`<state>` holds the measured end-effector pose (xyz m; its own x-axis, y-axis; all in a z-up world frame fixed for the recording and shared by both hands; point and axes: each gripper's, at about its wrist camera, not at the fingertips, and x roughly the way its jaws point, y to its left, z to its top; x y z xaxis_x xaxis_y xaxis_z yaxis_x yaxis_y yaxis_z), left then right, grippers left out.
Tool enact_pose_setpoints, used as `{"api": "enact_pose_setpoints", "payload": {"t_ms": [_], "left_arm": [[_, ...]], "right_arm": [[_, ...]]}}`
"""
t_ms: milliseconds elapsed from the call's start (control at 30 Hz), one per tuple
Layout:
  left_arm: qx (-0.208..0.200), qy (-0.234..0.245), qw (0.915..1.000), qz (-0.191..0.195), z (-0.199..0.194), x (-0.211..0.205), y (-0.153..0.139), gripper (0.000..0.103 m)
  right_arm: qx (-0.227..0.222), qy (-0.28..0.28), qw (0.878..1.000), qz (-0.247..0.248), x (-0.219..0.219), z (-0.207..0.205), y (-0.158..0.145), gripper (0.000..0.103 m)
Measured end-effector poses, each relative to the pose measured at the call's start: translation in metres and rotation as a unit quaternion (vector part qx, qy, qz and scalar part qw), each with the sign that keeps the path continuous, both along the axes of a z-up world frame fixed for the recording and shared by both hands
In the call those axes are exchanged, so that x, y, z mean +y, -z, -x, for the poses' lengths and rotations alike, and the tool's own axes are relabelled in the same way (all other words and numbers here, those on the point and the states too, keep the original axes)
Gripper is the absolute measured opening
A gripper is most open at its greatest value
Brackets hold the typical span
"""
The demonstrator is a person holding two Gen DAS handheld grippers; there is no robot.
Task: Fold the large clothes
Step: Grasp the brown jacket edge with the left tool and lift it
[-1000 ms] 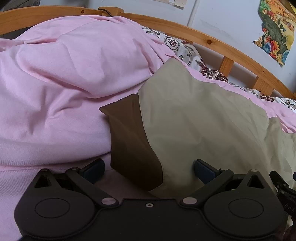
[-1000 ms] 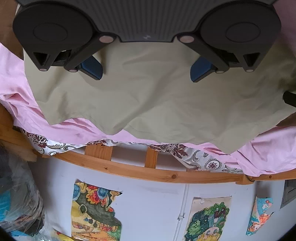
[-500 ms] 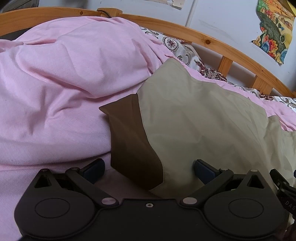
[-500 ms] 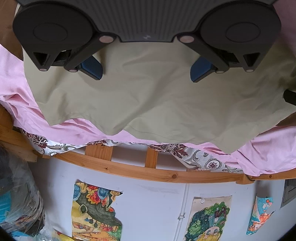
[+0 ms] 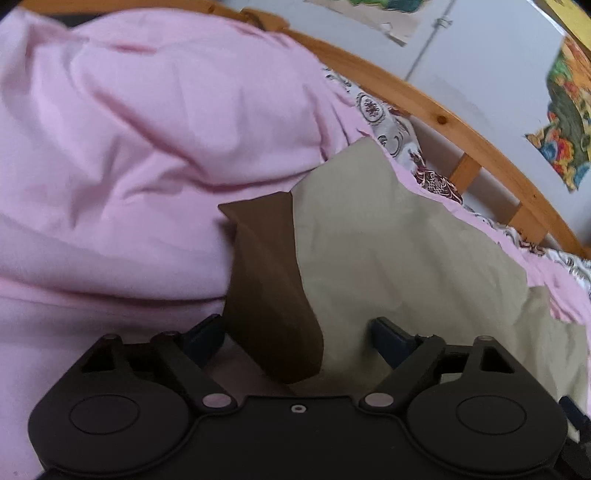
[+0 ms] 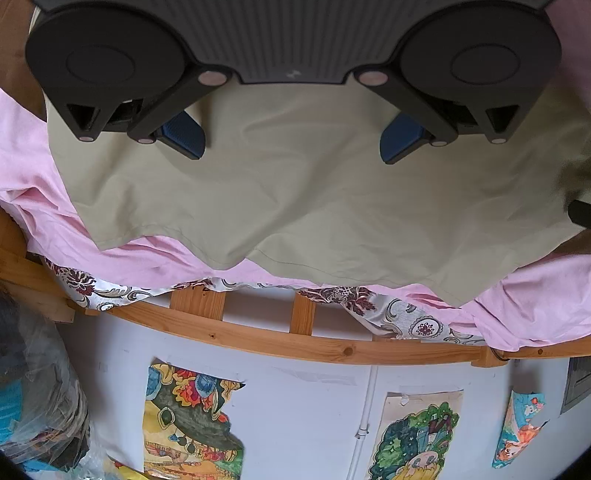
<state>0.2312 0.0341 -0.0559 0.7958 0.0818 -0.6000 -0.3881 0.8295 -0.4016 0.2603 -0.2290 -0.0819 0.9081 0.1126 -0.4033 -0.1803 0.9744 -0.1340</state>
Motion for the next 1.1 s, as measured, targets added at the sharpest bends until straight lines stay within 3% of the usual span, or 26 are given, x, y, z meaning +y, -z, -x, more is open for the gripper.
{"api": "enact_pose_setpoints", "payload": {"t_ms": [100, 167, 233, 267, 433, 600, 700, 767, 833, 967, 1033, 1100], "left_arm": [[0.004, -0.001, 1.0, 0.001, -0.003, -0.001, -0.002, 0.088], [0.003, -0.02, 0.9998, 0.004, 0.0, -0.001, -0.004, 0.077], [0.004, -0.044, 0.999, 0.003, 0.002, 0.001, -0.006, 0.056], [0.002, -0.048, 0.9988, 0.004, 0.003, 0.001, -0.007, 0.052], [-0.015, -0.028, 0.9994, -0.016, 0.003, -0.008, -0.019, 0.021], [-0.068, 0.008, 0.9973, -0.025, 0.009, -0.02, -0.043, 0.013], [-0.119, 0.07, 0.9894, -0.045, 0.011, -0.037, -0.07, 0.01], [-0.154, 0.122, 0.9786, -0.06, 0.01, -0.056, -0.089, 0.009], [-0.187, 0.179, 0.9624, -0.082, 0.009, -0.077, -0.107, 0.008], [-0.236, 0.295, 0.917, -0.128, 0.002, -0.128, -0.136, 0.007], [-0.246, 0.35, 0.8956, -0.123, -0.006, -0.15, -0.144, 0.007], [-0.243, 0.403, 0.8744, -0.118, -0.017, -0.172, -0.148, 0.007]], "right_arm": [[0.0, 0.0, 1.0, 0.0, 0.0, 0.0, 0.0, 0.103], [0.001, 0.0, 1.0, -0.001, 0.0, 0.0, 0.0, 0.103], [0.002, 0.0, 1.0, -0.002, -0.001, -0.001, 0.001, 0.103], [0.003, 0.0, 1.0, -0.002, 0.0, -0.001, 0.001, 0.103], [0.007, -0.002, 1.0, -0.009, -0.003, -0.003, 0.0, 0.103], [0.01, -0.003, 1.0, -0.021, -0.009, -0.004, -0.003, 0.103], [0.013, -0.004, 1.0, -0.011, -0.007, -0.004, -0.005, 0.103], [0.015, -0.009, 1.0, 0.001, -0.007, -0.006, -0.009, 0.103], [0.02, -0.018, 1.0, 0.005, -0.01, -0.009, -0.015, 0.103], [0.041, -0.036, 0.998, -0.036, -0.033, -0.018, -0.026, 0.103], [0.05, -0.042, 0.995, -0.072, -0.05, -0.02, -0.028, 0.102], [0.061, -0.054, 0.99, -0.117, -0.069, -0.021, -0.025, 0.095]]}}
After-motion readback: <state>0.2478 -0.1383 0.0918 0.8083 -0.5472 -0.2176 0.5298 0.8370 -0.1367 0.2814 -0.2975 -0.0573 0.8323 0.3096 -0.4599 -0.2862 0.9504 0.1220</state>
